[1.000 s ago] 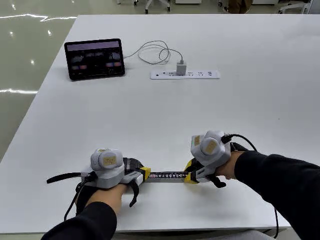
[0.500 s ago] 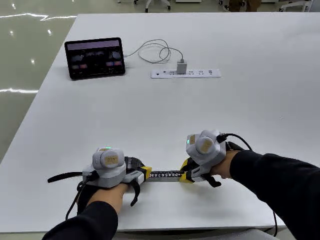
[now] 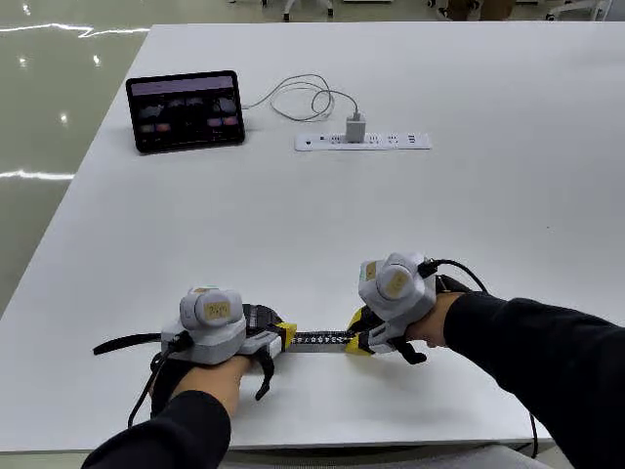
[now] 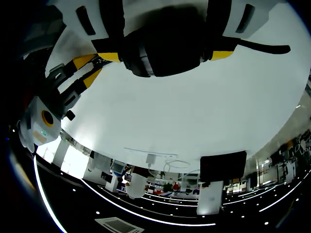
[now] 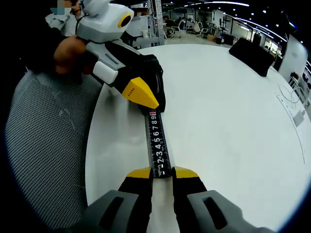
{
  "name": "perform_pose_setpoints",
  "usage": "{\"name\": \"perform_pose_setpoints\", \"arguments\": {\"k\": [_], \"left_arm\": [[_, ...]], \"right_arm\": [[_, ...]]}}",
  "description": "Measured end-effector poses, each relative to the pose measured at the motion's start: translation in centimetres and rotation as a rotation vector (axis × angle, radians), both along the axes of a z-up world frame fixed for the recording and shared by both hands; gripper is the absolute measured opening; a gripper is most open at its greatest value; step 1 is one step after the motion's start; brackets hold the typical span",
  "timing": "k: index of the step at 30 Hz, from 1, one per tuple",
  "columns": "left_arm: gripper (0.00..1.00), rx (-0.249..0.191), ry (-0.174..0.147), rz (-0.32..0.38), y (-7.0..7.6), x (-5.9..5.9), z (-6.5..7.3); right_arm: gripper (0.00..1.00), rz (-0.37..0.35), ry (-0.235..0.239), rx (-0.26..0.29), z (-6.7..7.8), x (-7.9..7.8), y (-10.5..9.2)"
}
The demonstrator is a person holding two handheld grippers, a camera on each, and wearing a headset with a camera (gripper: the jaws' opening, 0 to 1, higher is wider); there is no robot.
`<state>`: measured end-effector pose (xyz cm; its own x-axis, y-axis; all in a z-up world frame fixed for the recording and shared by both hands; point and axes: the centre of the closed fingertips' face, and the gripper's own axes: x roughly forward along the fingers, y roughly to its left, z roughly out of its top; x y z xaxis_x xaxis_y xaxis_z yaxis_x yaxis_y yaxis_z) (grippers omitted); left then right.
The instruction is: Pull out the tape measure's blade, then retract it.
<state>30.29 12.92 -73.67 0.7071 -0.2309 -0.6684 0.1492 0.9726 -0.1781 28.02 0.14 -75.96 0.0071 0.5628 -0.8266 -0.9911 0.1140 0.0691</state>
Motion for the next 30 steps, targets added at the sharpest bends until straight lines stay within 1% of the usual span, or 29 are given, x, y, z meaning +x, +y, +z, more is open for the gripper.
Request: {"name": "perform_pose_setpoints", "arguments": {"k": [14, 21, 22, 30], "left_arm": [[0.64, -0.007, 0.002, -0.003, 0.0, 0.0, 0.0], [0.64, -0.005, 0.002, -0.008, 0.0, 0.0, 0.0], [0.64, 0.001, -0.001, -0.015, 0.0, 0.0, 0.0], [0.64, -0.004, 0.002, -0.012, 0.0, -0.1, 0.1]], "right_arm": [[0.11, -0.005, 0.003, 0.002, 0.0, 0.0, 0.5], [0.11, -0.009, 0.007, 0.005, 0.0, 0.0, 0.9], [0.11, -0.011, 0.008, 0.005, 0.0, -0.1, 0.9], [0.11, -0.008, 0.008, 0.008, -0.1, 0.0, 1.4]]}}
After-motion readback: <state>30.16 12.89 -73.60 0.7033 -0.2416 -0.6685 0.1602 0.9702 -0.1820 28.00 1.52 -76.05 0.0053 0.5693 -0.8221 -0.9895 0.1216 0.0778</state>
